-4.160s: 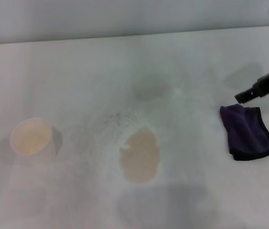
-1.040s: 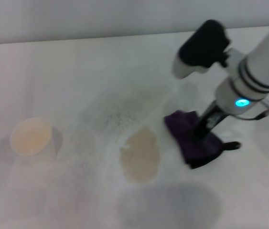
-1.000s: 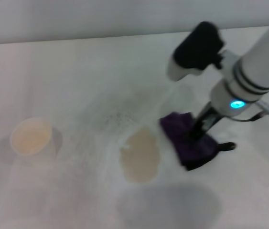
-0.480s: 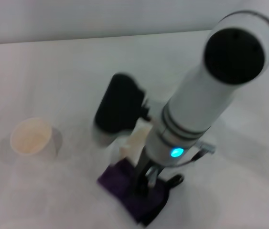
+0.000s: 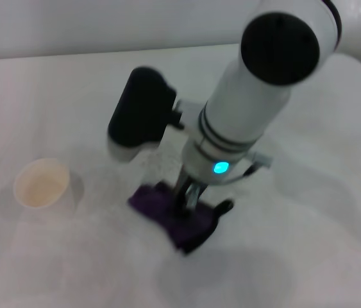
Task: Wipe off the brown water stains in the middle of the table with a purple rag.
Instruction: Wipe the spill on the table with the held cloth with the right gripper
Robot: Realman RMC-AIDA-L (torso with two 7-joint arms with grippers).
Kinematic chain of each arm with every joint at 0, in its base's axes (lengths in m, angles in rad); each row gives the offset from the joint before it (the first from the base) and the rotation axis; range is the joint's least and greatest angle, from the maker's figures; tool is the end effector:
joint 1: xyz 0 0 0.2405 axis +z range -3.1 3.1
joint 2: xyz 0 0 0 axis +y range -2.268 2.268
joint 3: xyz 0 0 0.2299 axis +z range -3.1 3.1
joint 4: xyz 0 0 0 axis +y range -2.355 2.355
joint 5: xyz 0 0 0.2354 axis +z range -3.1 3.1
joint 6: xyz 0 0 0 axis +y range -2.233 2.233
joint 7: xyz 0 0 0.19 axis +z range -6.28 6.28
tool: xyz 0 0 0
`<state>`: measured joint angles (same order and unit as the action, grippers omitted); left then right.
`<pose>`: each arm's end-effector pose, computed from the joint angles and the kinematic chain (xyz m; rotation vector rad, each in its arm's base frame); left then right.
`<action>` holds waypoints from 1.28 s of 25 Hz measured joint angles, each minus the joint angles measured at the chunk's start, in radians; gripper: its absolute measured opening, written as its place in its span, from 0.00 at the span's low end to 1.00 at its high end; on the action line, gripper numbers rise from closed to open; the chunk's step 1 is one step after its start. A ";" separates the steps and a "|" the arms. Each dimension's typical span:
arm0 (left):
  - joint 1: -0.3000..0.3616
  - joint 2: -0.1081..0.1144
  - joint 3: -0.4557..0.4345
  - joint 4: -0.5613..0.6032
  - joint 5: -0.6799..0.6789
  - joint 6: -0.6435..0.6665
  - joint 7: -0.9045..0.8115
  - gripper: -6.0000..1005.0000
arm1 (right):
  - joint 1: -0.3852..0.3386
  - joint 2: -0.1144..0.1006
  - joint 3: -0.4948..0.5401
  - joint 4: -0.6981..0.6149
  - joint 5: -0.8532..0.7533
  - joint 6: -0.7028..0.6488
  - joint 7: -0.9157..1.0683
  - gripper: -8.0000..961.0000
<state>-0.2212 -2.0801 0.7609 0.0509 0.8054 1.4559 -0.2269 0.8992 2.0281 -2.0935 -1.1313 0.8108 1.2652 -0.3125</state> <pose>-0.3704 0.2859 0.0153 -1.5800 -0.4465 -0.6532 0.1084 0.3257 -0.1628 -2.8176 0.5058 -0.7602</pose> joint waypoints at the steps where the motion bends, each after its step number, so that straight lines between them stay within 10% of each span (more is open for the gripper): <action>1: 0.001 0.000 0.000 0.000 0.000 0.000 0.000 0.89 | 0.014 0.000 0.016 0.028 -0.023 0.001 0.000 0.10; 12: 0.008 0.000 0.000 0.007 0.000 -0.003 0.000 0.89 | 0.131 0.000 0.143 0.252 -0.247 0.006 0.023 0.10; 32: -0.005 -0.001 0.000 0.000 -0.003 -0.001 -0.003 0.89 | 0.129 0.000 -0.174 0.117 0.244 0.018 -0.069 0.10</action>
<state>-0.2266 -2.0815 0.7608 0.0509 0.8028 1.4554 -0.2299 1.0281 2.0282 -2.2677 -1.0146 1.0552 1.2837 -0.3811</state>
